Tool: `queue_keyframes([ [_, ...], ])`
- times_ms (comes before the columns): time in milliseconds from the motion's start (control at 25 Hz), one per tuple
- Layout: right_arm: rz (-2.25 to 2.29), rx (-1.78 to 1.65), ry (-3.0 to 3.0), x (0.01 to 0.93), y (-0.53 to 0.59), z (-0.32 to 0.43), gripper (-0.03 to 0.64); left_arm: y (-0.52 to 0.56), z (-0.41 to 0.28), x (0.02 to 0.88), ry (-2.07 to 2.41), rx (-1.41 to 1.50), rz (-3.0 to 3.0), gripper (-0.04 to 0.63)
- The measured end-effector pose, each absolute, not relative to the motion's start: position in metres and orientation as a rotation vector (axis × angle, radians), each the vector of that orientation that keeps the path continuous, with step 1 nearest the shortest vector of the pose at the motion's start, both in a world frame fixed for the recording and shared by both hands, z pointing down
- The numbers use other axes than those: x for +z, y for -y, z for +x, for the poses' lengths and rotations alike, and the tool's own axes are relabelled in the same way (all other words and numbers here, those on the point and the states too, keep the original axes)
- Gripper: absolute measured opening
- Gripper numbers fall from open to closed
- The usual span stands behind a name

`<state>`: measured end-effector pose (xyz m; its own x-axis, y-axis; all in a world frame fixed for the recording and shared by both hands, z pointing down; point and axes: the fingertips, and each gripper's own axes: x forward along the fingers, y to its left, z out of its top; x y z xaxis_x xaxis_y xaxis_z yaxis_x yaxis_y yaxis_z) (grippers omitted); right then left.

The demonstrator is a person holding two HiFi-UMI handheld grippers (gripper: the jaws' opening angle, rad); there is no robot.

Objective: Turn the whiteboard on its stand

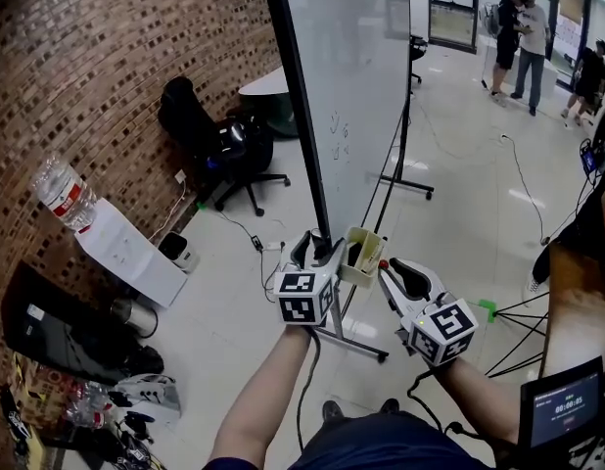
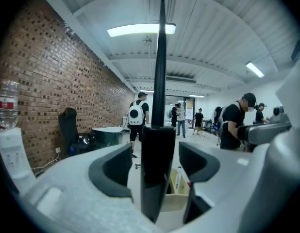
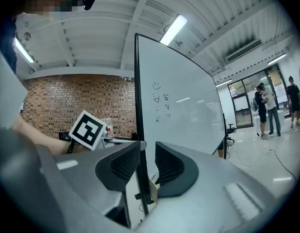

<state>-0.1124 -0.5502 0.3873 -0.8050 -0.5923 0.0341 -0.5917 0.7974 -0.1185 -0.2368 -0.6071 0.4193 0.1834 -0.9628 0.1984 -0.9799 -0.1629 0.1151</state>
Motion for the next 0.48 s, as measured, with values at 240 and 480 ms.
queue_keyframes([
  [240, -1.025, -0.285, -2.916, 0.389, 0.544, -0.112, 0.087, 0.633, -0.232, 0.422, 1.905, 0.121, 2.233, 0.284],
  [480, -1.116, -0.361, -2.860, 0.399, 0.541, -0.084, 0.057, 0.636, -0.238, 0.435, 1.995, 0.227, 2.226, 0.143],
])
